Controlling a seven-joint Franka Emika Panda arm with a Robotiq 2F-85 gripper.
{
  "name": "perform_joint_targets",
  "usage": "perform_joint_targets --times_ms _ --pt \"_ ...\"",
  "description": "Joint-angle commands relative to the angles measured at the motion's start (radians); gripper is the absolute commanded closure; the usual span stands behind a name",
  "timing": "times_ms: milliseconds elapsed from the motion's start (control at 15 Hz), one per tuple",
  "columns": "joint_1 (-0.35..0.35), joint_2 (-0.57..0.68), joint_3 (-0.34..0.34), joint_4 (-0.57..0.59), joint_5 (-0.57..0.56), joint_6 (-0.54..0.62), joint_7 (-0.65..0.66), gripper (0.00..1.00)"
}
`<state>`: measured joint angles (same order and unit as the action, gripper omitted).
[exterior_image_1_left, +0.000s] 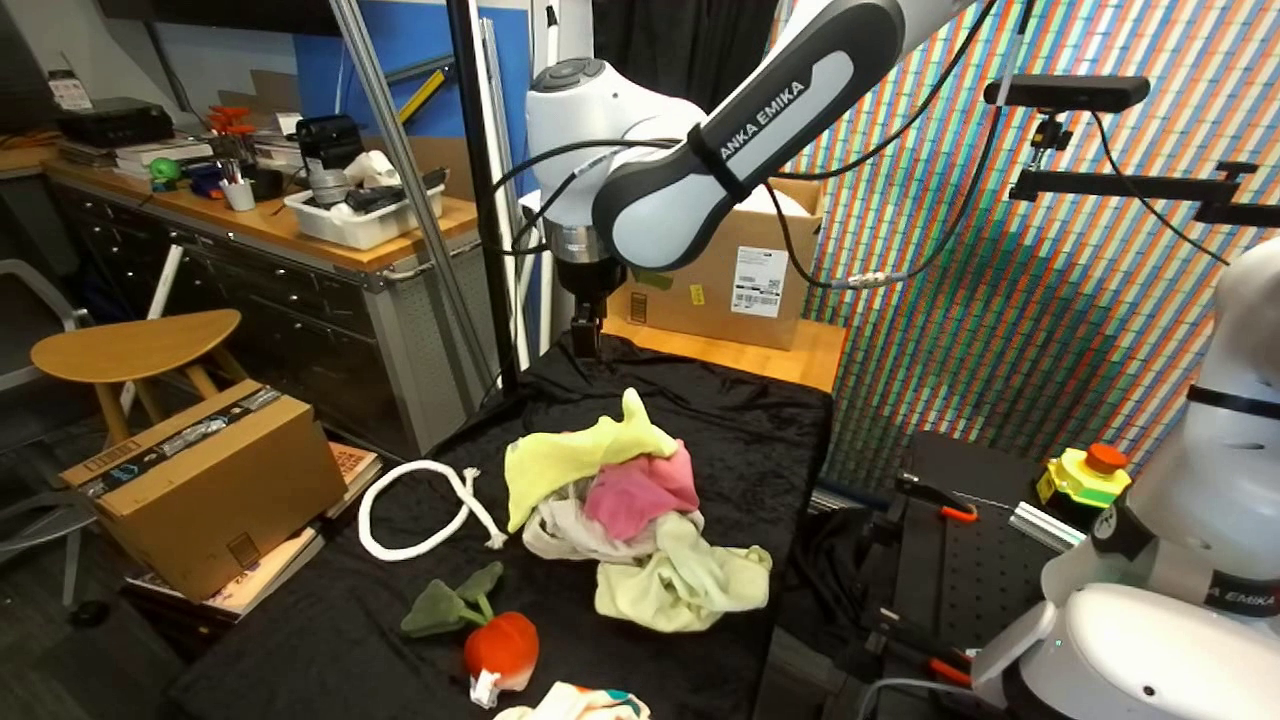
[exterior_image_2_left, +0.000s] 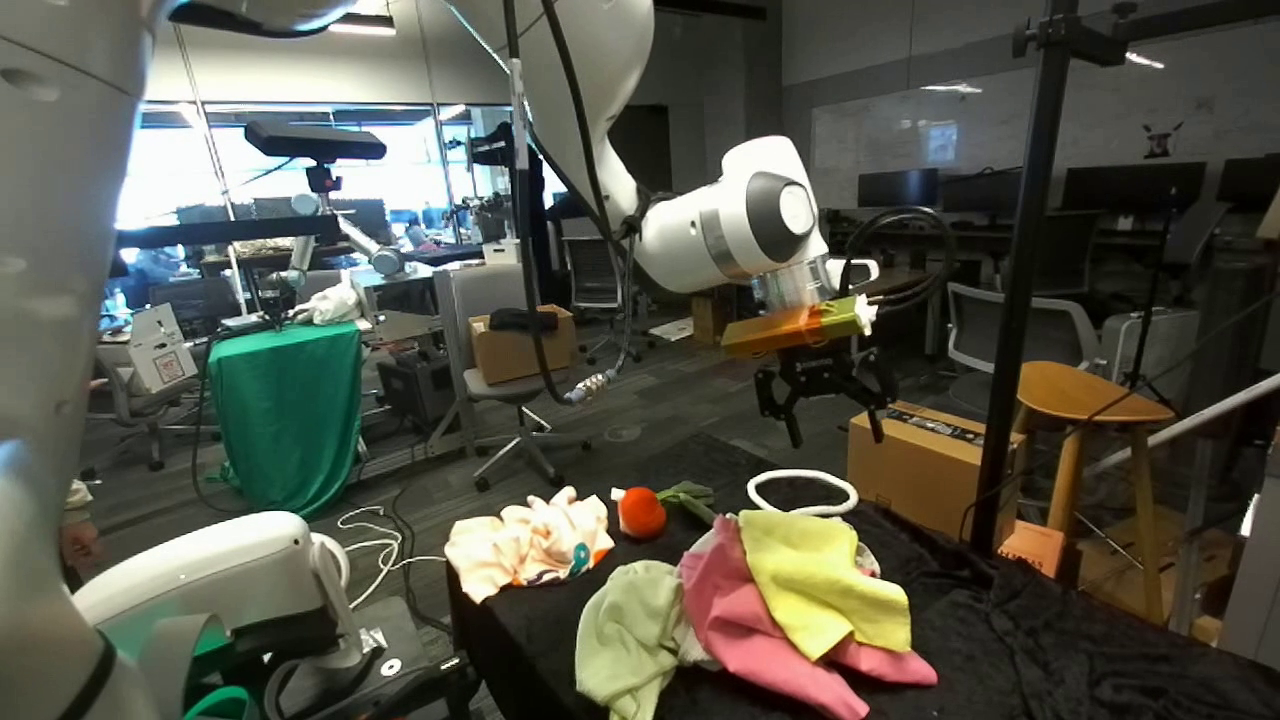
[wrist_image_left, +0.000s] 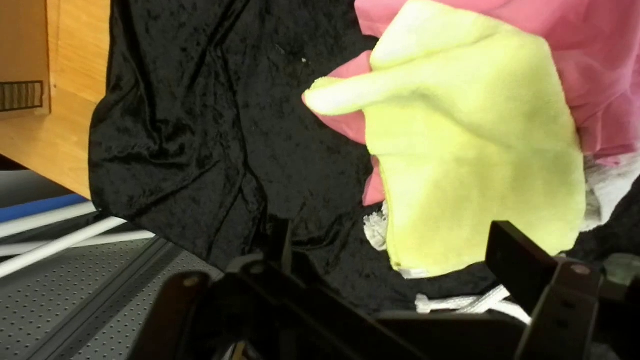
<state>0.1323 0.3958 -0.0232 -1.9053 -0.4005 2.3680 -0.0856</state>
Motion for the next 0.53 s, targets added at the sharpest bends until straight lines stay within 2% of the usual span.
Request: perform_joint_targets --times_ms 0,467 --pt "-0.047 0.078 0.016 0.160 0.068 0.002 -0.032 0.00" --pt "-0.090 0.239 0.056 0.445 0.205 -0.089 -0.137 0.00"
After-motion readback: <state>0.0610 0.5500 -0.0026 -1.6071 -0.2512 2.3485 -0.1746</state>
